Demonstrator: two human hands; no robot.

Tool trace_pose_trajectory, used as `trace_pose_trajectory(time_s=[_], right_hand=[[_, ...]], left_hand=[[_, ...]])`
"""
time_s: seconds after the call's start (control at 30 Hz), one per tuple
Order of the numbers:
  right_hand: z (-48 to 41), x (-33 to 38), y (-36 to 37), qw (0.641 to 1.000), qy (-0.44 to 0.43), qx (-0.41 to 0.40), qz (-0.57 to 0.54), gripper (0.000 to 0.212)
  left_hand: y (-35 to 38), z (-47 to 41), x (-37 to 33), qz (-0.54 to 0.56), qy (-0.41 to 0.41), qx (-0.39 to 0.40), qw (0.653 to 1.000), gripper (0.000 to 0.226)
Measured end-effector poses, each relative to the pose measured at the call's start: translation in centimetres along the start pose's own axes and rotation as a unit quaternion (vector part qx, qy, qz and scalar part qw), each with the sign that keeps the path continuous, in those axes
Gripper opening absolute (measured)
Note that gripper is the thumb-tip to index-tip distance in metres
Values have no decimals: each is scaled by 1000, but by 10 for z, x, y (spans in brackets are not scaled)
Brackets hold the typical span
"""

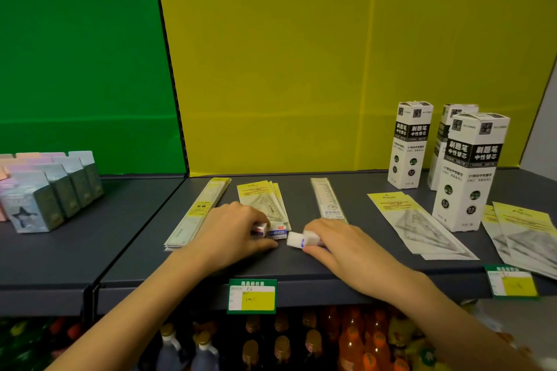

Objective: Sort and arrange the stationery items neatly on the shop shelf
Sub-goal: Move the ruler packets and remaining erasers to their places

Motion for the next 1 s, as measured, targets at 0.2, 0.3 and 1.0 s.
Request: trace_pose_trajectory(time_s=[0.2,0.3,1.0], right_hand=[[23,-39,-20,991,60,-53,-104,22],[23,-45,-26,989,55,-64,-125,24],[-32,83,-19,966,-96,-21,-237,9]], left_hand=[[14,-7,7,40,-38,83,995,34],[24,-12,7,25,-55,169,984,41],[-78,150,100,347,-265,-107,893,20]])
Point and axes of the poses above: each hand's wrist, its own z-axis away from the middle knuckle, its own y-axis out of the palm, x = y × z, the point moved 10 cm from there along -z, towards the middle knuckle, and after that the axes turned 7 degrees about z, right-handed, at the moved point
